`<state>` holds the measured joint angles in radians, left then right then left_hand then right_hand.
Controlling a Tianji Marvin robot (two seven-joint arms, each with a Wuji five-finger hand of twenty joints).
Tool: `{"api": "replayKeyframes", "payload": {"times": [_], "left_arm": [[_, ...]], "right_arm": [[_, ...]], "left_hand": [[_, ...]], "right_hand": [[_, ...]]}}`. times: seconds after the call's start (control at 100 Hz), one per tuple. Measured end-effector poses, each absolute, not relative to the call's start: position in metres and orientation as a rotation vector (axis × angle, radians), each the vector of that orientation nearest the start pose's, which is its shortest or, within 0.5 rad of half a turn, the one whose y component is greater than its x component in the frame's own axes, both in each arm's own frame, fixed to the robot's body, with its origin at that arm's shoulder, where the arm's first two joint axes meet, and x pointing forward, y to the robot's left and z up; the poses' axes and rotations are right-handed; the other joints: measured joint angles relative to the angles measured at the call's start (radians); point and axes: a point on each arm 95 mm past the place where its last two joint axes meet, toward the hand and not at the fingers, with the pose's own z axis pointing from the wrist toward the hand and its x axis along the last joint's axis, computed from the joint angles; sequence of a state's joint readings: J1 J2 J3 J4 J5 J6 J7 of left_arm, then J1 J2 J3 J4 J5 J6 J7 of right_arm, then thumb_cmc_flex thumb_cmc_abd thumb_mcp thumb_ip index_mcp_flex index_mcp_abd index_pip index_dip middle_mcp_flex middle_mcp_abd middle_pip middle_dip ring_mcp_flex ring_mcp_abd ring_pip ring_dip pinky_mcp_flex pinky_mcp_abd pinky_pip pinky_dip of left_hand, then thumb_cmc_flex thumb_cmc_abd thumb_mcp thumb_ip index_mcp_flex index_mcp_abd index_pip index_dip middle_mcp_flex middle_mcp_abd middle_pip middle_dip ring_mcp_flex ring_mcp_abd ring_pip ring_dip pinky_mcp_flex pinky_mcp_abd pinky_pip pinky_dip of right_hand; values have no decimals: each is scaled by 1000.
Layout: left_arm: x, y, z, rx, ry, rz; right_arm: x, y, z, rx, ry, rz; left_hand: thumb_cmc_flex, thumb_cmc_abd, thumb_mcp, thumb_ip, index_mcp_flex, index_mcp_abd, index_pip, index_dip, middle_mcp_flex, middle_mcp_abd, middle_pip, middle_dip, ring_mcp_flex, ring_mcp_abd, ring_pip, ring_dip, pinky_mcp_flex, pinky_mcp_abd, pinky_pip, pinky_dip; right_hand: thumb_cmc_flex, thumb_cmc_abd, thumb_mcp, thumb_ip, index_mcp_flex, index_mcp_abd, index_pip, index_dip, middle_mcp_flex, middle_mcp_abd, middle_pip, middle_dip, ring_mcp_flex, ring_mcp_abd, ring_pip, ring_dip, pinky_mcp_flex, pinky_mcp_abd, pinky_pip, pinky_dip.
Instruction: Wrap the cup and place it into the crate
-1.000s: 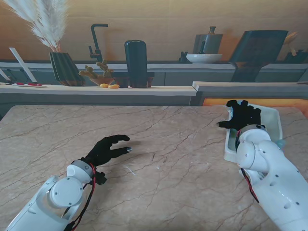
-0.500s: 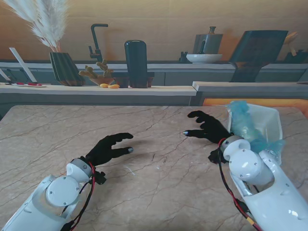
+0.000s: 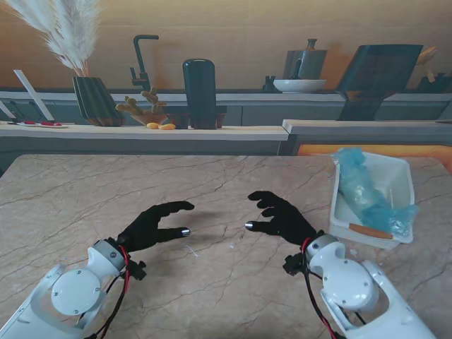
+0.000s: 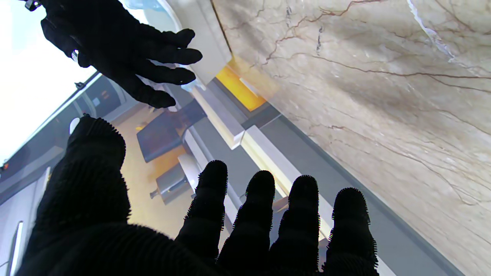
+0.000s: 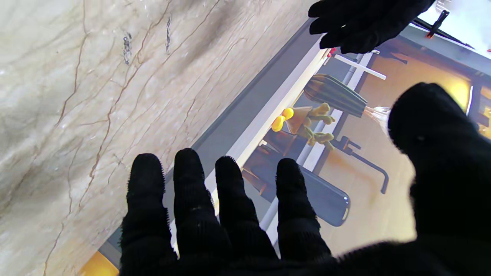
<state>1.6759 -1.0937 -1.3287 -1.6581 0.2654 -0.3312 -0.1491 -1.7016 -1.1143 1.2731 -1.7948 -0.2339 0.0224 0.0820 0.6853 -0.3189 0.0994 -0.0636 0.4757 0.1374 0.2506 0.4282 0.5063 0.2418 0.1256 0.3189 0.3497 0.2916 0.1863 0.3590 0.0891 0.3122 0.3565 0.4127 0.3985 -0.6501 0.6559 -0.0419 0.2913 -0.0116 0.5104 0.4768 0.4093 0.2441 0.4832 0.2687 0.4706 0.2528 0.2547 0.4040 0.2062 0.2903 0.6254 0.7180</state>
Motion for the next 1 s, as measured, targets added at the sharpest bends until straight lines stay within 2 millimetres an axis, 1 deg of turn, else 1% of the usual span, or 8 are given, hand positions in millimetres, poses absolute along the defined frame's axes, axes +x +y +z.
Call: {"api": "replayKeyframes", "payload": {"times": [0.1,0.33,0.36,0.42,0.51,0.71,0.75,1.0], "left_arm": [[366,5,-313,-1669,1294,-2223],[361,10,-312,-1594,1246,-2217],[360,11,-312,-1589,1244,-2223],[358,11,-311,-1581,1240,-2236],[356,11,-311,-1578,1232,-2245],[352,10,-311,-1569,1243,-2239],[351,10,-311,-1566,1247,-2236],[347,10,-312,-1550,1258,-2222]], "right_arm": [[354,22,-305,-2108,-1236,-2234],[338,27,-303,-2054,-1262,-2204],[336,28,-303,-2048,-1265,-2209],[333,29,-304,-2038,-1283,-2242],[331,31,-304,-2015,-1296,-2266],[330,34,-303,-1976,-1251,-2272],[330,34,-302,-1971,-1250,-2283],[331,28,-299,-1979,-1230,-2341]], "left_hand": [[0,0,11,0,0,0,0,0,0,0,0,0,0,0,0,0,13,0,-1,0],[0,0,33,0,-12,0,0,-1,0,0,0,0,1,0,0,0,18,1,-13,1],[0,0,34,0,-12,0,0,-1,0,0,0,0,1,0,0,0,19,1,-13,1],[0,-28,44,0,-12,0,0,-1,0,0,0,0,2,0,0,0,27,3,-14,3],[0,-28,46,0,-12,0,0,-1,0,0,0,0,2,0,0,0,29,3,-14,10],[-12,-28,71,0,-12,0,0,-2,1,0,0,0,2,0,0,0,30,5,-14,12],[-12,-28,78,0,-12,0,0,-2,1,0,0,0,2,0,0,0,30,5,-14,12],[-12,-28,90,0,-12,0,0,-2,1,0,0,0,2,0,0,0,31,5,-14,12]], "right_hand": [[0,0,0,0,2,0,-6,9,6,0,-1,0,0,0,-1,0,5,1,-11,7],[4,0,1,0,-1,0,-6,21,6,0,-3,5,1,-4,-2,1,11,1,-21,18],[4,0,1,0,-1,0,-6,22,6,0,-3,5,19,-5,-2,1,11,1,-21,18],[4,0,1,0,-1,0,-6,23,6,0,-3,5,21,-5,-2,1,11,1,-21,18],[4,0,1,0,-1,0,-6,23,6,0,-4,6,21,-6,-2,2,11,1,-28,18],[1,0,1,0,-1,0,-6,31,6,0,-14,16,21,-8,-2,12,11,1,-32,20],[1,0,1,0,-1,0,-6,32,16,0,-14,16,43,-9,-2,13,12,1,-32,20],[1,0,1,0,-1,0,-6,35,16,0,-14,17,43,-10,-2,23,13,1,-32,31]]}}
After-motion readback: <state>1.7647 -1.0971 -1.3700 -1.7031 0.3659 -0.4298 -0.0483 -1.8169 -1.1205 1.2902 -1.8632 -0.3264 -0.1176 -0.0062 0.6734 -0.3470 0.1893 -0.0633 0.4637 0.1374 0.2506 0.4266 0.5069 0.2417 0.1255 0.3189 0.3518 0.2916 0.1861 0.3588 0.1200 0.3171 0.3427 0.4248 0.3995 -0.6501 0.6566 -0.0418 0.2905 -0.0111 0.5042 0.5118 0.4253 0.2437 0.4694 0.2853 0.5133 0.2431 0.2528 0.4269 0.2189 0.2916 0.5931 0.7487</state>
